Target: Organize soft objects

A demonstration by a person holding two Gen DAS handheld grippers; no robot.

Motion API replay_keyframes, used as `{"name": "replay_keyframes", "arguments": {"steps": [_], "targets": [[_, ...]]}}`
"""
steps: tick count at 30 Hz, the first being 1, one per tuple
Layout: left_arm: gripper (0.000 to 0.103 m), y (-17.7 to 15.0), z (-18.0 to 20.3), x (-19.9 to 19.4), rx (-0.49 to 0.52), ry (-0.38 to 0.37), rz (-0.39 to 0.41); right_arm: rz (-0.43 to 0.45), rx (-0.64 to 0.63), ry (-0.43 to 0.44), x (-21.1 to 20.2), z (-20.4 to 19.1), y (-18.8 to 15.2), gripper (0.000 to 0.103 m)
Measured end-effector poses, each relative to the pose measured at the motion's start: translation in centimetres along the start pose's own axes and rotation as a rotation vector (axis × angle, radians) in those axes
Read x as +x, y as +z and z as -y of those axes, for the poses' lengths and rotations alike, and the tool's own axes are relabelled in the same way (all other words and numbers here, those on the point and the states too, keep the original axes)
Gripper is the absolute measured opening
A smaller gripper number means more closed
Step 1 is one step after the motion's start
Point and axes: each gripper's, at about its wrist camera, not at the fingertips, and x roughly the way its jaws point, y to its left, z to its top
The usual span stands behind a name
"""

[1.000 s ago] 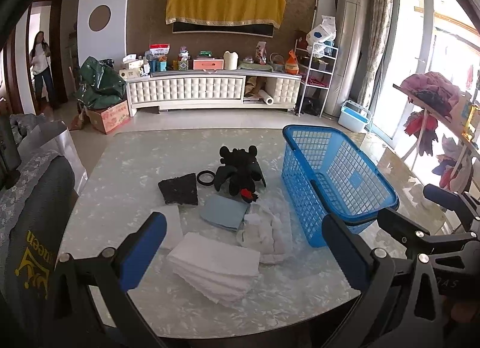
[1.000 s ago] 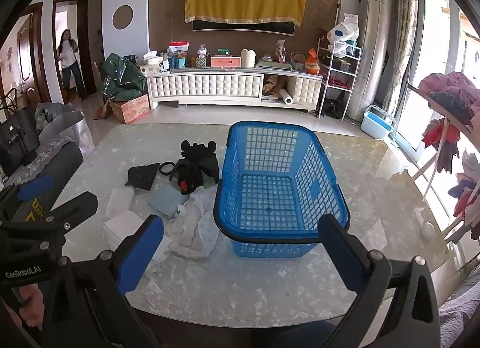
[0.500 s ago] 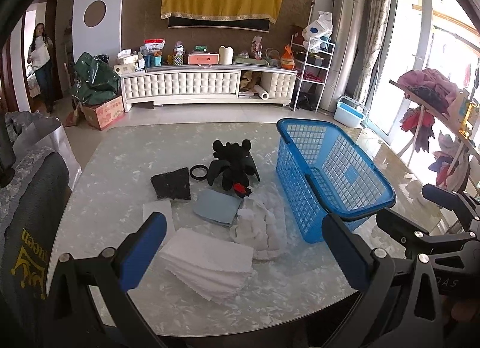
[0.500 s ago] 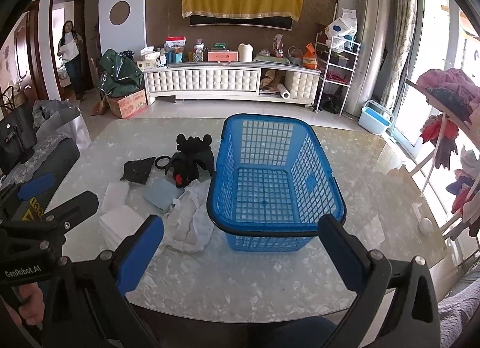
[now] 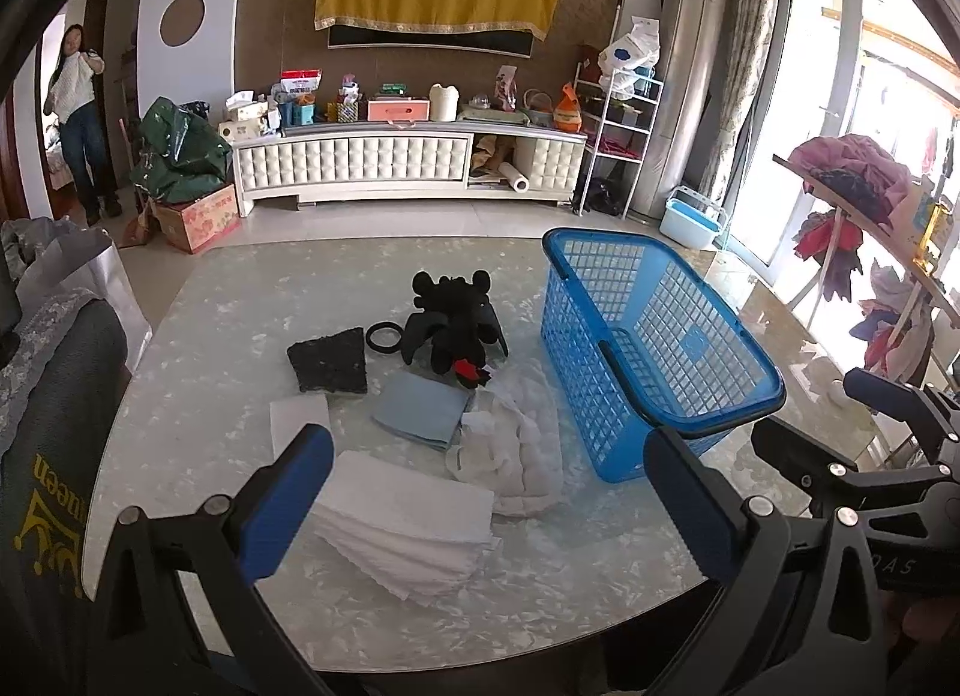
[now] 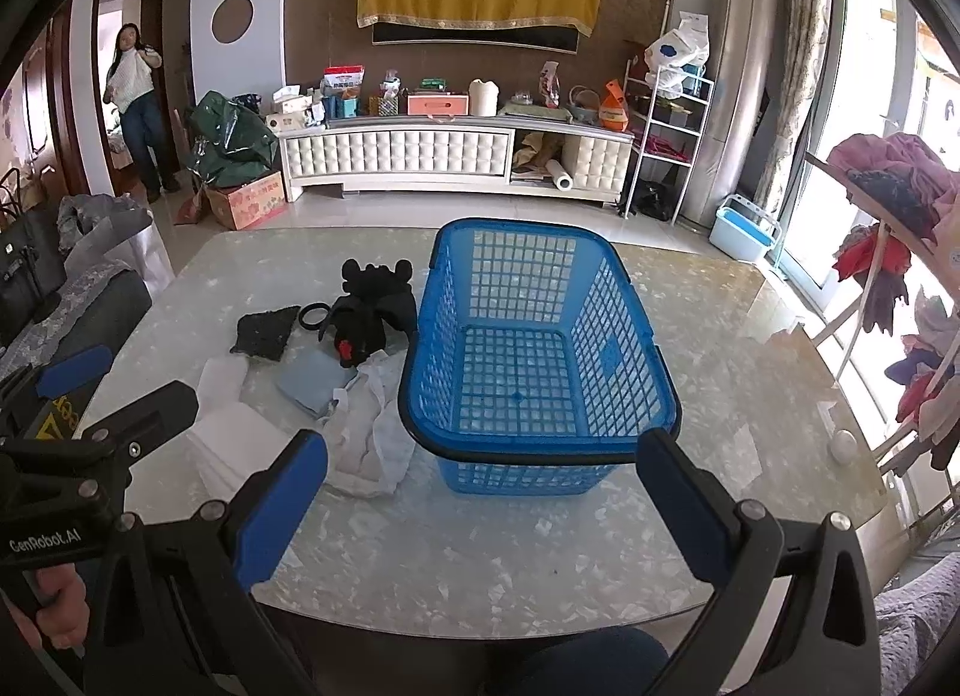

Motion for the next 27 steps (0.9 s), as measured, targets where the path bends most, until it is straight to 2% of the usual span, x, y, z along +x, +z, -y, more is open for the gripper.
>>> {"name": "replay_keyframes", "arguments": {"steps": [27], "targets": [[0.103,0.0,1.6,1.0,0.044,-0.024,-0.022,-0.032,0.018,-0.010,0.5,1.5,-0.5,0.103]]}}
